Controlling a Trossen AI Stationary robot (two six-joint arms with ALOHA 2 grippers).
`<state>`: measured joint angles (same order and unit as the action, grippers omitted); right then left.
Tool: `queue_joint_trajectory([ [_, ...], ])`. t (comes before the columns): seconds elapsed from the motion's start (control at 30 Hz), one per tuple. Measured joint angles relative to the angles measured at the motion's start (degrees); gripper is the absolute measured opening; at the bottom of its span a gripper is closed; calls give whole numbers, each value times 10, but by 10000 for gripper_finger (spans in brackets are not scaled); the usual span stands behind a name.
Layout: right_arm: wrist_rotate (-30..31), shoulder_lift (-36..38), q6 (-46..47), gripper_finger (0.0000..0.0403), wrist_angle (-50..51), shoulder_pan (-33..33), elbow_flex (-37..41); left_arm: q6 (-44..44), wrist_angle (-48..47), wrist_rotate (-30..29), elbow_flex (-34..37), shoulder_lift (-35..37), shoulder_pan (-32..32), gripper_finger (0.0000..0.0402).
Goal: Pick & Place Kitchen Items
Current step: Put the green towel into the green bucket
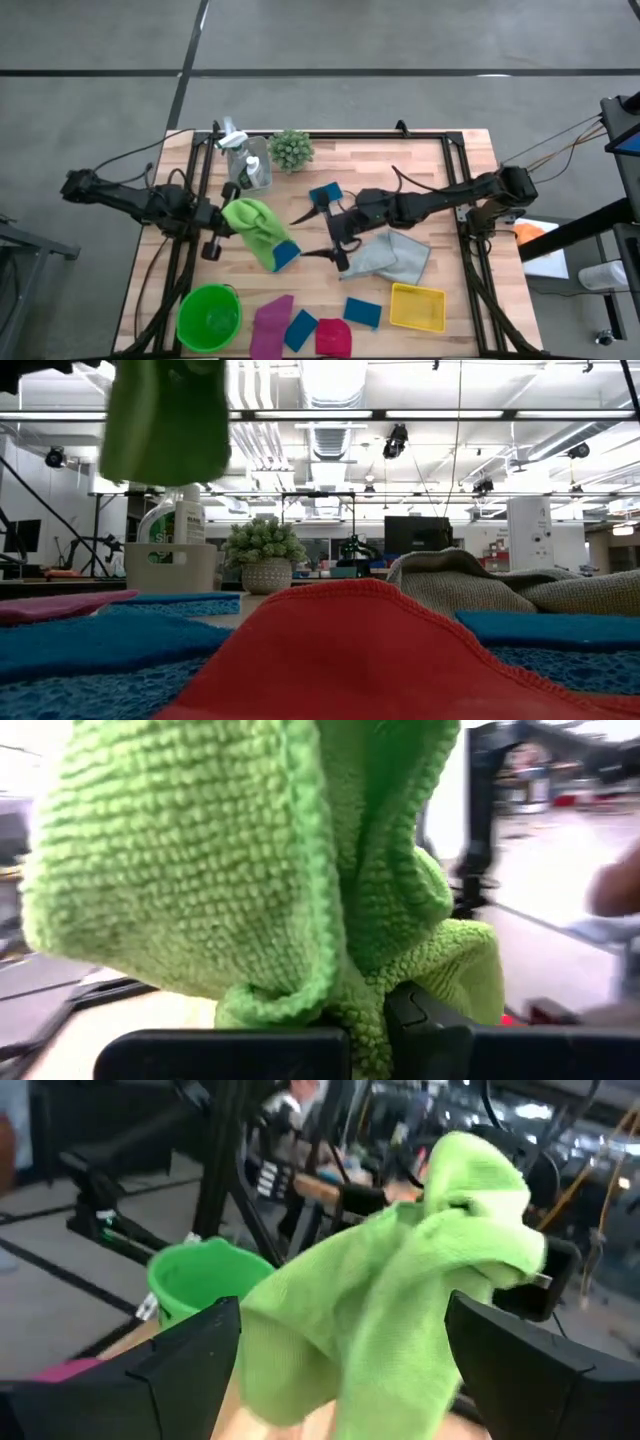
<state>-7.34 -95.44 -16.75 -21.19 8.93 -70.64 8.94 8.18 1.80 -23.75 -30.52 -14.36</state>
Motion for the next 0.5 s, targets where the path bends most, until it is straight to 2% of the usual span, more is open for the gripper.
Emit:
queue_joint_trajectory([
  [0.2,-21,23,0,345,-146,7,95,-25,-120,30,-50,14,-39,0],
  [0.5,3,128,37,345,-191,11,241,-8,-281,42,-176,5,-162,0],
])
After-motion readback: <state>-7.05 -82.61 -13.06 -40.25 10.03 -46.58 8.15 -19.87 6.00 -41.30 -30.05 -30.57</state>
